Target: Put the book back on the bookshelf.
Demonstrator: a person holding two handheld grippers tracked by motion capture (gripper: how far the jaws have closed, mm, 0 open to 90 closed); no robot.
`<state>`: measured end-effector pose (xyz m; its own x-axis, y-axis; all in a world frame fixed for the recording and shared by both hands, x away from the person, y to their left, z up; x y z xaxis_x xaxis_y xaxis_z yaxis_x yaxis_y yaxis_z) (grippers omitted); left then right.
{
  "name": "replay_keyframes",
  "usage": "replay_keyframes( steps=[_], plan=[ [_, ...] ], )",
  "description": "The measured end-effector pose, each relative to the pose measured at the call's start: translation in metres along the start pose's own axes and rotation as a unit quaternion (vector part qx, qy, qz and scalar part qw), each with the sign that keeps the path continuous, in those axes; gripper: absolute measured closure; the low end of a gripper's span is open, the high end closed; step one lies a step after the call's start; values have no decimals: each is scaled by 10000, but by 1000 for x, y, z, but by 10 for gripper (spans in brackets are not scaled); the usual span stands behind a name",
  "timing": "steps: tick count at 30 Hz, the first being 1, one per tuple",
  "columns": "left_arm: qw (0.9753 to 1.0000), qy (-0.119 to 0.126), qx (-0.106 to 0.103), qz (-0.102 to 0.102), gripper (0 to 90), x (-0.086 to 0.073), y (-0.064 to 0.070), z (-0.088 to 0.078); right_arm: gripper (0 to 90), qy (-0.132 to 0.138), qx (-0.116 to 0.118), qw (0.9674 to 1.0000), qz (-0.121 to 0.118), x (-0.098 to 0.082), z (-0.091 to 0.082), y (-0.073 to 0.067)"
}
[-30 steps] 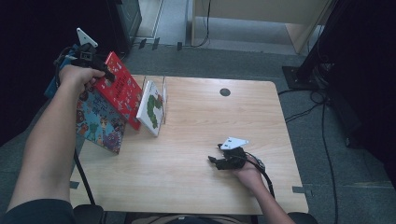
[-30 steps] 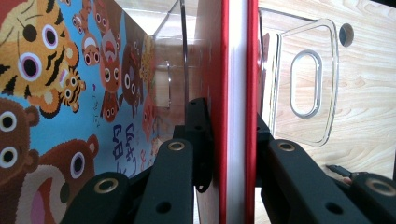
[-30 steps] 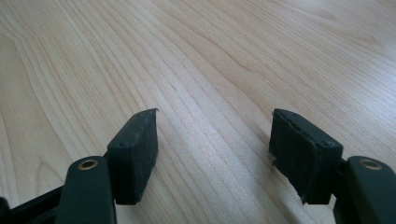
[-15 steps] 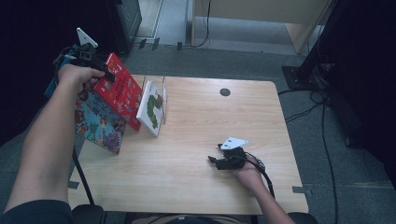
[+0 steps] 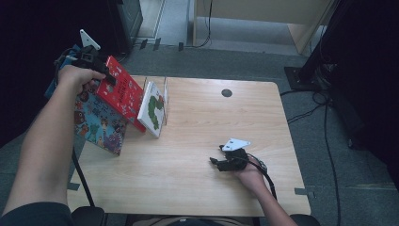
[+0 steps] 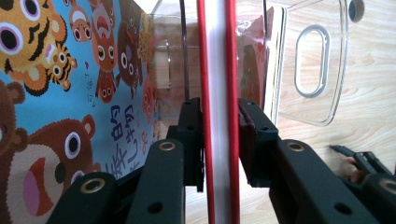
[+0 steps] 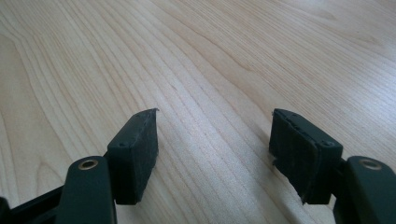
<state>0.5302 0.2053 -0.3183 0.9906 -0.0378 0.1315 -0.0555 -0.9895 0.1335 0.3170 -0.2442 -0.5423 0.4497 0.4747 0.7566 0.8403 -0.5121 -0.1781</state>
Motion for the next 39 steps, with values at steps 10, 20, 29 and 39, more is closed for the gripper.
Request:
replay_keyframes(
  steps=[10, 20, 29, 39],
  plan=[
    [10000, 20, 24, 11, 636, 1, 0, -8, 327, -3, 3, 10000, -3, 0, 0, 0],
    [10000, 64, 38, 37, 589, -2, -5, -16, 327, 0, 1, 10000, 3, 0, 0, 0],
    [9999, 108, 124, 22, 553, -4, -10, -26, 327, -5, -4, 10000, 6, 0, 0, 0],
    [9993, 368, -7, -23, 538, -8, -17, -49, 327, -6, 2, 10000, -9, 0, 0, 0]
  ],
)
Point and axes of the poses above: each handheld gripper's, and its own axes: z roughly forward along the jaws, x roughly out of its top, y roughly to its right, the point moved 3 cm from there along z, roughly forward along the jaws, and after that the axes turned 14 degrees about x, right-handed, at the moved point
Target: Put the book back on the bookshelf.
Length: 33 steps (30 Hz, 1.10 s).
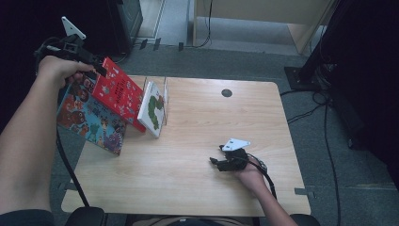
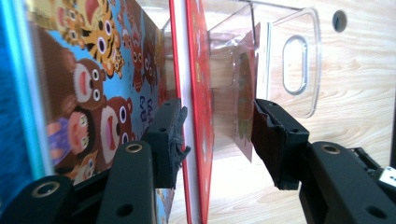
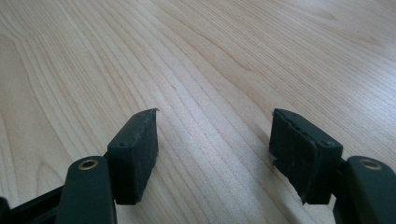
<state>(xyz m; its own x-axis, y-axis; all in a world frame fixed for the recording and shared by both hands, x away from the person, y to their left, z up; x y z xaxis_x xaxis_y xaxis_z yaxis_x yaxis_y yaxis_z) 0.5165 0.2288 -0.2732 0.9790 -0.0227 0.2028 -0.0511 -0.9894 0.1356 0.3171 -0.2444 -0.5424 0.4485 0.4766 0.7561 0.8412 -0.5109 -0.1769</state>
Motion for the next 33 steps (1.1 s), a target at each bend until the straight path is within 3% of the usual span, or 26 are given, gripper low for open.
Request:
replay_keyframes(
  steps=[7, 11, 13, 21, 33],
  plan=[
    [9997, 59, -196, 165, 517, -10, 6, -11, 324, 1, 7, 10000, 6, 0, 0, 0],
    [9984, 147, -469, 268, 505, -17, 15, -16, 320, 1, 10, 10000, 2, 0, 0, 0],
    [9978, 137, -511, 395, 500, -21, 19, -17, 319, 0, 15, 10000, 4, 0, 0, 0],
    [9949, 116, -685, 738, 479, -39, 40, -8, 307, -32, 58, 10000, -19, 0, 0, 1],
    [9895, 104, -971, 1062, 470, -61, 67, 10, 302, -26, 68, 10000, -54, 1, 0, 2]
  ],
)
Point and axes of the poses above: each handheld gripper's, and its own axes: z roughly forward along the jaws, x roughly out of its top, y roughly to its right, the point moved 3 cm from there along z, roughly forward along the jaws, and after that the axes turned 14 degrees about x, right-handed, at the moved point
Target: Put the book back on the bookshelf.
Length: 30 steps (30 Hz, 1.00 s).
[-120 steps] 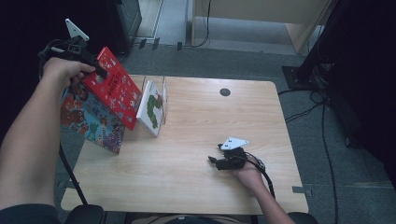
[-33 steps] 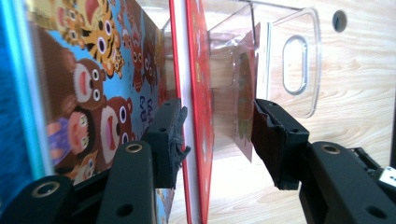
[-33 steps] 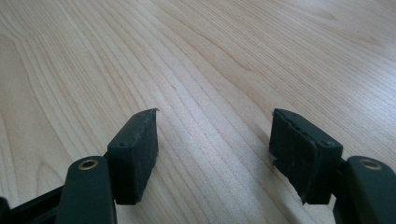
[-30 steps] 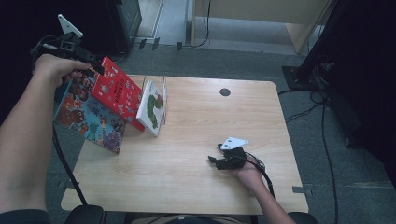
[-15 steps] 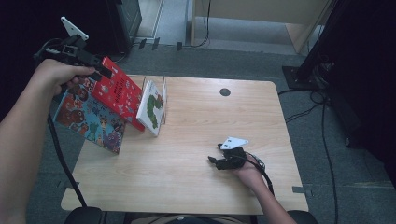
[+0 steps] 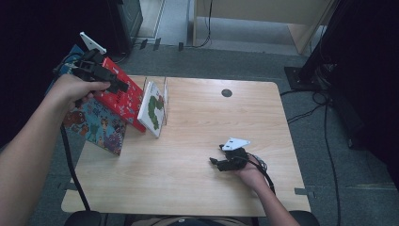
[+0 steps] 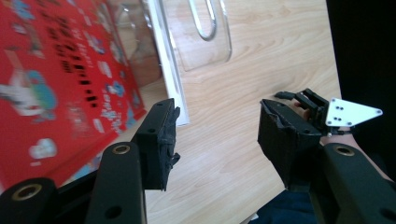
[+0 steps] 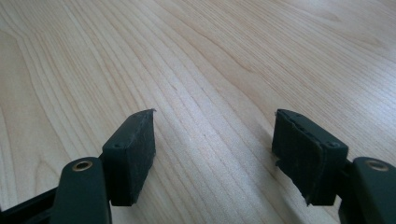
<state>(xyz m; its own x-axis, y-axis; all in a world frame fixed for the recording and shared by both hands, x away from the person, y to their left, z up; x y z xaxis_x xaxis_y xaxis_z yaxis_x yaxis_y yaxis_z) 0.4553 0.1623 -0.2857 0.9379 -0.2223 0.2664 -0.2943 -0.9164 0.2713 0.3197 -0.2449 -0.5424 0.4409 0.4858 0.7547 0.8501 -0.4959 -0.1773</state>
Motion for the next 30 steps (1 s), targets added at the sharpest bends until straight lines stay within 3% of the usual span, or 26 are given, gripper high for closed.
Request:
replay_keyframes(
  steps=[6, 20, 30],
  plan=[
    [9997, -95, -91, 226, 467, -8, 14, 17, 301, 0, 0, 10000, -2, 0, 0, 0],
    [9980, -75, -480, 403, 456, -29, 36, 55, 300, -2, 8, 10000, -4, 0, 0, 0],
    [9969, -67, -543, 568, 449, -45, 50, 87, 298, -1, 15, 10000, -9, 0, 0, 0]
  ],
)
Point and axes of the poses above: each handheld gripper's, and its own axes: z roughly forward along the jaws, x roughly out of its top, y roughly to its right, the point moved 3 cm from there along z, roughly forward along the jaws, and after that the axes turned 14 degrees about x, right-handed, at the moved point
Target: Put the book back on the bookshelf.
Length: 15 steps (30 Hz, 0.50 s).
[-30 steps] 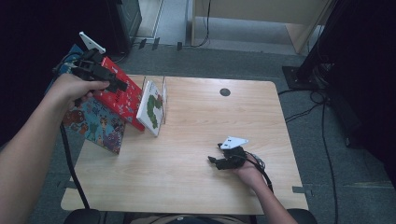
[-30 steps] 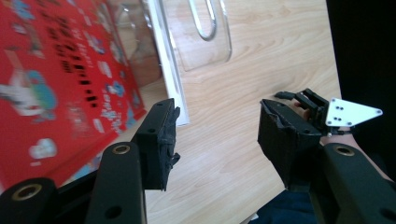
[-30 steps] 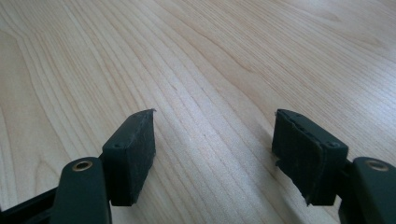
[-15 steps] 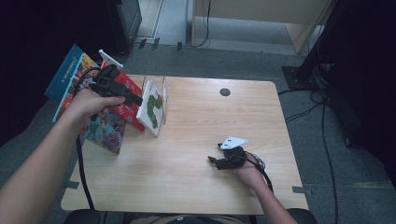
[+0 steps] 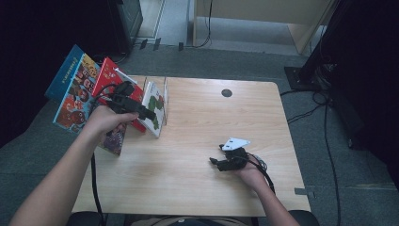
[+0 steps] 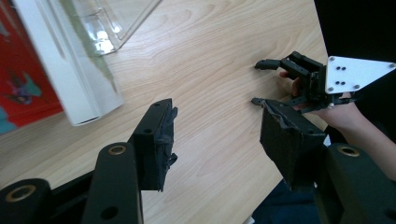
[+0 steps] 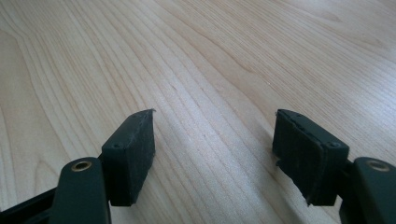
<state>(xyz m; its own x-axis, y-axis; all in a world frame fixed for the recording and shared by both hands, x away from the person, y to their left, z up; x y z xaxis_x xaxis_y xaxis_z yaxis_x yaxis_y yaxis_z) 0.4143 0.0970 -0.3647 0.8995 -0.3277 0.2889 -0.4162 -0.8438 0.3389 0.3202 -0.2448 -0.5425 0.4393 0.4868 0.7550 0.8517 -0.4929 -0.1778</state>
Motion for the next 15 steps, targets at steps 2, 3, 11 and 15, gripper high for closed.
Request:
replay_keyframes(
  steps=[2, 3, 11, 15],
  plan=[
    [10000, 2, -35, 50, 447, -3, 3, 7, 298, 0, -1, 10000, -1, 0, 0, 0],
    [10000, 10, -39, 85, 446, -4, 4, 11, 297, 0, 0, 10000, 1, 0, 0, 0],
    [9993, 139, -11, 351, 438, -17, 18, 38, 298, 6, -1, 10000, 2, 0, 0, 0],
    [9990, 131, -24, 437, 436, -23, 22, 52, 297, 8, 0, 10000, 2, 0, 0, 0]
  ],
)
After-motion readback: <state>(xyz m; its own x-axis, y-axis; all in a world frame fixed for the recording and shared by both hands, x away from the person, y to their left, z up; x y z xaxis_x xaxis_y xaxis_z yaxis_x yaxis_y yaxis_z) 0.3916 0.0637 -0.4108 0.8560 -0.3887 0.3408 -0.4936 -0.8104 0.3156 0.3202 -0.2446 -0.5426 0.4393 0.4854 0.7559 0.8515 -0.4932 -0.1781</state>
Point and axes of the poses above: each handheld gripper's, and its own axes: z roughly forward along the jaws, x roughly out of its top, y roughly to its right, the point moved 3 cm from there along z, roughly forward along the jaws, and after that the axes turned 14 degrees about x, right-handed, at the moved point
